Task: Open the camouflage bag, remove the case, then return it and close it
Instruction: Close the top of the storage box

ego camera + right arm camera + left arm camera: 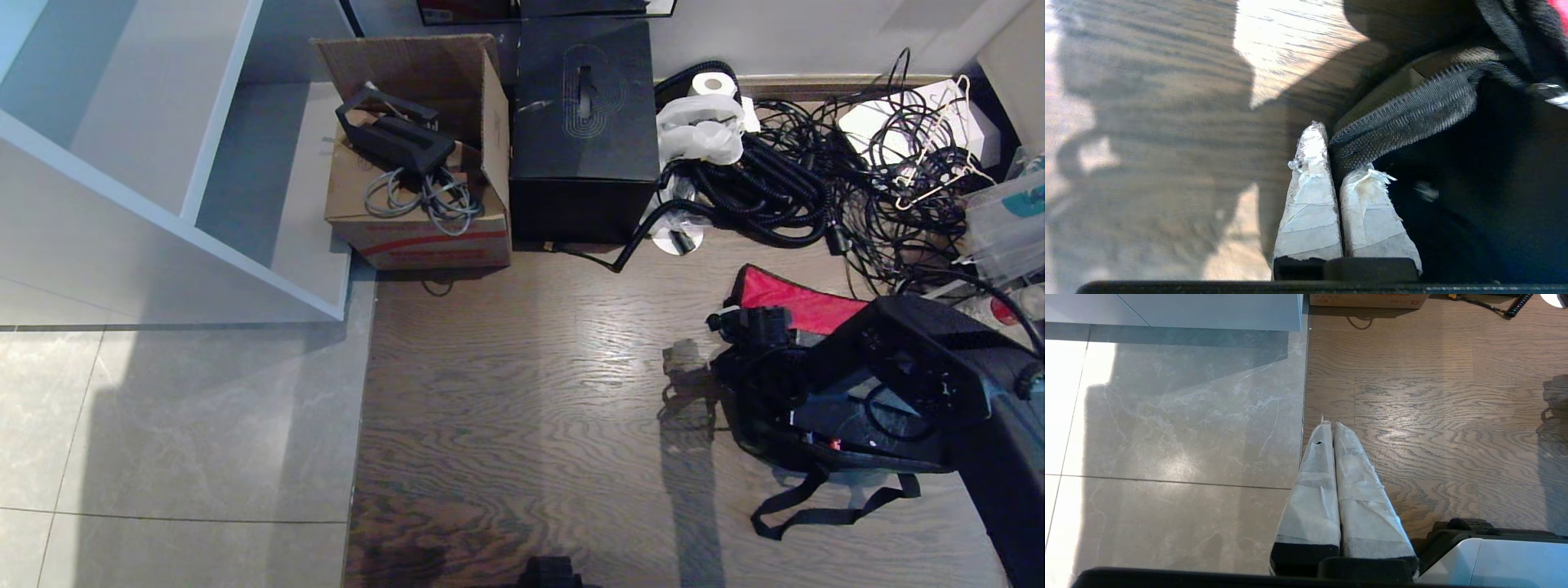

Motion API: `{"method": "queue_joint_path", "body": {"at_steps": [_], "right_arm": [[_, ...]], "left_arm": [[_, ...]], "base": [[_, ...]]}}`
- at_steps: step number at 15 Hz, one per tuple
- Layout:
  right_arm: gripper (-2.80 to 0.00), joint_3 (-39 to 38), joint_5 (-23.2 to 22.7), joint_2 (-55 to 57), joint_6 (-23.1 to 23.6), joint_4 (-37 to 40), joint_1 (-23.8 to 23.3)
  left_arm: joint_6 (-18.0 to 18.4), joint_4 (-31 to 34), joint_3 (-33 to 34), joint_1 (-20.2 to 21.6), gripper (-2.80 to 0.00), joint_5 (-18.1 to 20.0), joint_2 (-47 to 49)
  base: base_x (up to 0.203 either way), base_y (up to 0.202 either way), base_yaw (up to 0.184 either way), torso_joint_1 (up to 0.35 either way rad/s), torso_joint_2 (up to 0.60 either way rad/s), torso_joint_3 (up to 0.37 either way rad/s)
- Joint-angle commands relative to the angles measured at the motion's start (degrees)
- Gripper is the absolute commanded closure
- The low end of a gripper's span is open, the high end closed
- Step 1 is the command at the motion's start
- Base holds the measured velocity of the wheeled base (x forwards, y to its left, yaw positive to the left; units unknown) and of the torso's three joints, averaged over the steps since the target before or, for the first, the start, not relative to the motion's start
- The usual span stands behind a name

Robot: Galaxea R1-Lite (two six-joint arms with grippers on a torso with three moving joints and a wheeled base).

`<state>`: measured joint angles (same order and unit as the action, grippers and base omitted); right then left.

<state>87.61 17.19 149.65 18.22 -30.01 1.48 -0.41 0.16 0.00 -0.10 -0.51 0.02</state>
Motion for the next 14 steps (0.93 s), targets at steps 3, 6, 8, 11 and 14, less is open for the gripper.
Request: {"method": "queue_joint_path", "body": {"at_steps": [3,6,8,11,14], "right_arm": [[0.00,-9.31,-3.19,-13.96,5.72,0.14,-0.11],[0.00,-16.89,-7.97,-23.05,9.69,4.29,-0.73],[0.00,-18.99,-11.31,-25.25,10.71,10.66,-0.92],[0.00,-20.71,-11.64,-27.59,10.73,11.90,-1.21],[0.00,-22.45,-12.59,-29.26,8.47,12.14,-0.18]], "left_arm": [[-0.02,0.02,0.00,0.01,0.00,-0.02,-0.02],[-0.02,0.02,0.00,0.01,0.00,-0.02,-0.02],[-0.02,0.02,0.00,0.01,0.00,-0.02,-0.02],[-0.02,0.02,0.00,0.01,0.00,-0.02,-0.02],[-0.02,0.02,0.00,0.01,0.00,-0.02,-0.02]], "base": [[0.000,0.000,0.000,0.000,0.00,0.000],[0.000,0.000,0.000,0.000,0.00,0.000],[0.000,0.000,0.000,0.000,0.00,0.000],[0.000,0.000,0.000,0.000,0.00,0.000],[0.000,0.000,0.000,0.000,0.00,0.000]]}}
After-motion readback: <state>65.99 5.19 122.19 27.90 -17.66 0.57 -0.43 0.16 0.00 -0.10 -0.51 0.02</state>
